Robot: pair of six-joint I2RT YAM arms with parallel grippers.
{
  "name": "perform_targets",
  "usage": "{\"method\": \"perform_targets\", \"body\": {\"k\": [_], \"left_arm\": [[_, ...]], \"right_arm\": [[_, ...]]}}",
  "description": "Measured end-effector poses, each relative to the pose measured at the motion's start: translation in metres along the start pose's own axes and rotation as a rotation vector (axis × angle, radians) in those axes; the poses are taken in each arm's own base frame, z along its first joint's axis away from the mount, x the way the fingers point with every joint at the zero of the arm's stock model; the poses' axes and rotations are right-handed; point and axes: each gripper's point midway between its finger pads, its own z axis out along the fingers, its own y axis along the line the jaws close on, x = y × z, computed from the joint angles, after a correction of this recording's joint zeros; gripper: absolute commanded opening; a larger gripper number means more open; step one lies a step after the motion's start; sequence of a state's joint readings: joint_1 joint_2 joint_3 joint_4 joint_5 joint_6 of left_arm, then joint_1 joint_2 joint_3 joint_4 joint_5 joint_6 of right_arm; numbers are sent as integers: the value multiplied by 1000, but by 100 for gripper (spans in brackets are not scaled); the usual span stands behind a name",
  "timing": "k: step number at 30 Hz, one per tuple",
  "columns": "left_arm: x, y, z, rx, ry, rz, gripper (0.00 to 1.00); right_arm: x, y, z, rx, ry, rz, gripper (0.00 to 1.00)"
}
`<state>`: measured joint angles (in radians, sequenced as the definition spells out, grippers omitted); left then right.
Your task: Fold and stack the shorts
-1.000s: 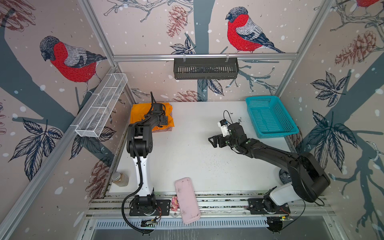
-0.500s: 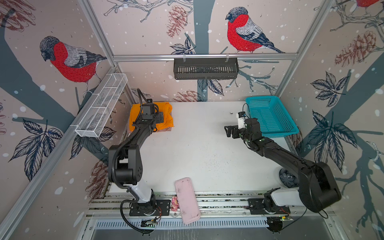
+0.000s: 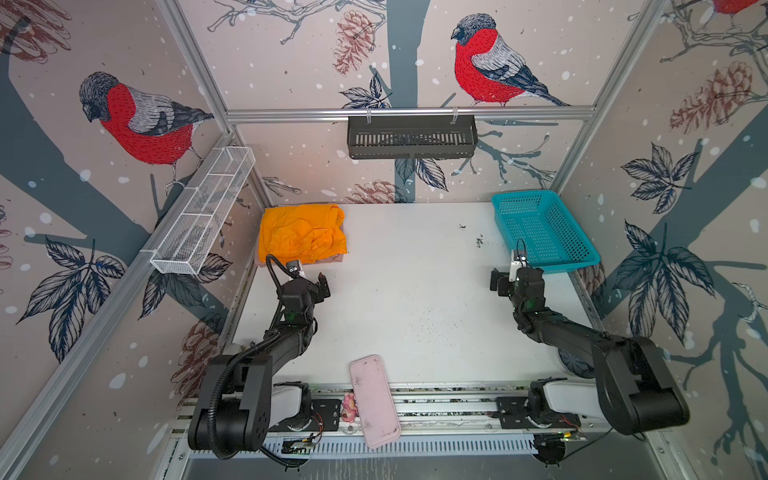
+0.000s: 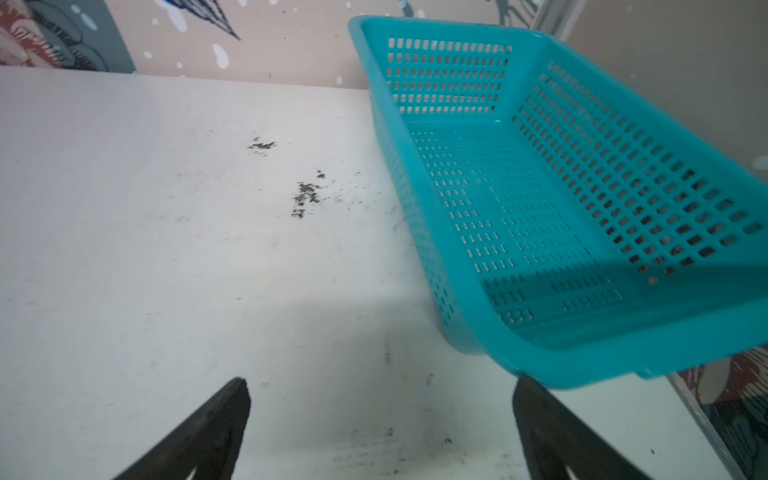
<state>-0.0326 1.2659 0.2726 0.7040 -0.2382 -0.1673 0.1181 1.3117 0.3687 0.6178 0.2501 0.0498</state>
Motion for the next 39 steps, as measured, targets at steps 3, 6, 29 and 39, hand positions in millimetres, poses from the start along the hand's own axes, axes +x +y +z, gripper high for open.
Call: {"method": "perform_targets", "body": {"k": [3, 6, 29, 39], "left_arm": [[4, 3, 0, -10, -39, 2, 98], [-8, 1, 1, 1, -103, 19, 98], [-16, -14, 15, 58, -202, 100, 99], [-15, -14, 15, 58, -202, 103, 99]], "right_arm": [[0, -10, 2, 3, -44, 36, 100], [-1, -13, 5, -4, -74, 48, 100], [-5, -14, 4, -25, -209, 71, 100], [-5, -14, 4, -23, -209, 72, 100]]}}
